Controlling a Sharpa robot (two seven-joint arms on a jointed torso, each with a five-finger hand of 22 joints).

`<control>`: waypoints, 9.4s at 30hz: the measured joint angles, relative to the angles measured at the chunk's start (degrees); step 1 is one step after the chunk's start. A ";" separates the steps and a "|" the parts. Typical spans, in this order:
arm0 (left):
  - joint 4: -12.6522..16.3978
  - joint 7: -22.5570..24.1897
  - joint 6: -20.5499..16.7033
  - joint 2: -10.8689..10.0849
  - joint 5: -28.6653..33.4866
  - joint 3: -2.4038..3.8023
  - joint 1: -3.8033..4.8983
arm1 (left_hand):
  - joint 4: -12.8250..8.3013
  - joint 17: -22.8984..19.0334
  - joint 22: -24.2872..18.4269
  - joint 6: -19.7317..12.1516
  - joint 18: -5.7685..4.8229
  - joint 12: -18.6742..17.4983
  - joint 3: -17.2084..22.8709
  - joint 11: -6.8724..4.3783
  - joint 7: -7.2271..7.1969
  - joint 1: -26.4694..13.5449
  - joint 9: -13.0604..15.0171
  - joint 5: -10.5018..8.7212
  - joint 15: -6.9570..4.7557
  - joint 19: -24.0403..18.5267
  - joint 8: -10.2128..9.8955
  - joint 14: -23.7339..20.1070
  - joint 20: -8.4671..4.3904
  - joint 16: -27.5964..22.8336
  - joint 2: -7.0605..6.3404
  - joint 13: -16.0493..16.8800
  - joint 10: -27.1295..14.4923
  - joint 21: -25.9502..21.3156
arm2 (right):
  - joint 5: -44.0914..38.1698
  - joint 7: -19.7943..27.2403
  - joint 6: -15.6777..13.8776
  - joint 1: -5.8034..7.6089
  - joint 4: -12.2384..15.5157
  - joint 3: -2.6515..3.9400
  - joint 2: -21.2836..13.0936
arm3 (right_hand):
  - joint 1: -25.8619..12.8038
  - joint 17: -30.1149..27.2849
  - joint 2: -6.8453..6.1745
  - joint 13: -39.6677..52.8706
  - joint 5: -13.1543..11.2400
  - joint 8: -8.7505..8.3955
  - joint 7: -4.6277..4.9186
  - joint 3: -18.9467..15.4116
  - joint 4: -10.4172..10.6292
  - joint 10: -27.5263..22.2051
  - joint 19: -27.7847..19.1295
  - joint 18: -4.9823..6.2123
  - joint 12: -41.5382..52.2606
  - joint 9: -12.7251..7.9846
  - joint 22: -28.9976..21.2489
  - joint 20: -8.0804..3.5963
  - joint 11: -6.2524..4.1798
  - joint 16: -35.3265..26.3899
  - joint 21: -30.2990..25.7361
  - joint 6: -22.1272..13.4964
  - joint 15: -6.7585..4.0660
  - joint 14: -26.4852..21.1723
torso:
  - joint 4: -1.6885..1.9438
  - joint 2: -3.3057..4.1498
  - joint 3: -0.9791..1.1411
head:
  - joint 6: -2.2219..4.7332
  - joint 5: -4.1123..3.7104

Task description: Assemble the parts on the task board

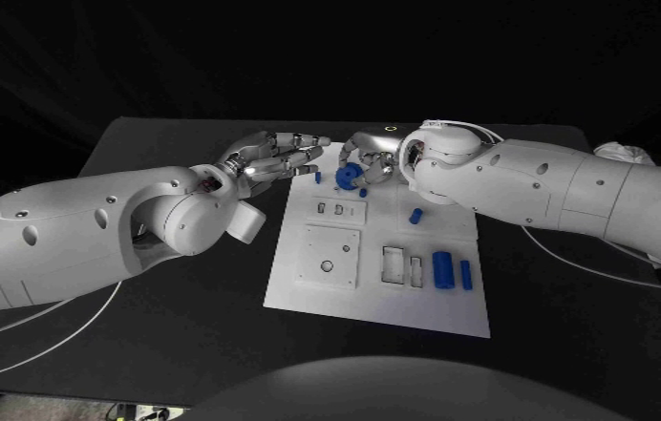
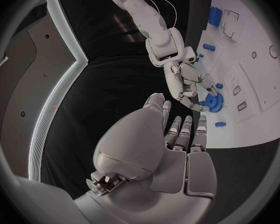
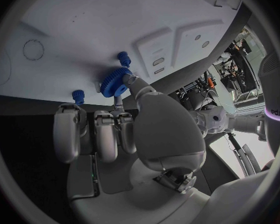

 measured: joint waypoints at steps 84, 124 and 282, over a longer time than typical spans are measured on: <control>-0.09 -0.65 0.37 -0.48 -0.05 -0.01 -0.03 | 0.16 0.01 0.00 0.01 -0.52 0.00 0.15 0.00 -0.01 0.00 0.00 0.00 0.12 0.33 0.00 0.12 0.08 0.07 0.00 0.00 0.00 0.00 | 10.05 4.13 -10.61 5.53 11.11 -0.03 -15.45 | -4.67 0.01 0.12 -0.01 -7.56 -8.86 2.15 -1.78 5.92 -0.09 1.88 -0.49 0.00 -6.59 0.00 1.02 1.54 0.00 5.07 -0.04 1.10 -0.16 | -0.20 -0.08 -0.09 | 0.00 -0.09; -0.45 -0.10 1.35 -1.24 -1.52 -0.02 -1.72 | -0.07 0.04 0.00 0.01 -0.48 0.28 0.71 0.21 -0.01 0.23 0.00 0.21 0.21 0.41 0.00 0.21 -0.01 0.22 -0.23 0.00 0.21 0.00 | 30.75 20.27 -13.56 -7.05 2.35 -0.40 -26.15 | -0.50 -0.02 -2.53 0.02 1.94 6.74 2.05 -2.75 11.33 -0.04 2.15 -1.37 0.00 13.45 -0.02 0.11 0.59 0.00 8.97 -18.02 0.32 -0.10 | -1.18 -0.71 -0.10 | 0.00 -2.22; -1.22 -0.21 2.18 -0.02 -1.76 -0.02 -1.97 | -0.15 0.01 0.00 -0.41 -1.31 0.28 1.42 0.61 0.41 0.23 0.00 0.21 0.41 0.41 0.00 0.01 0.00 0.21 -0.23 0.00 -0.20 0.23 | 25.08 10.35 -4.88 -5.43 10.05 -0.20 -9.63 | 2.79 0.00 -2.07 0.03 11.15 20.64 2.46 2.07 10.77 0.11 2.14 -1.36 0.00 12.54 0.00 0.54 1.14 0.00 4.08 -14.92 0.74 -0.10 | -0.68 -0.85 -0.10 | 0.00 -1.55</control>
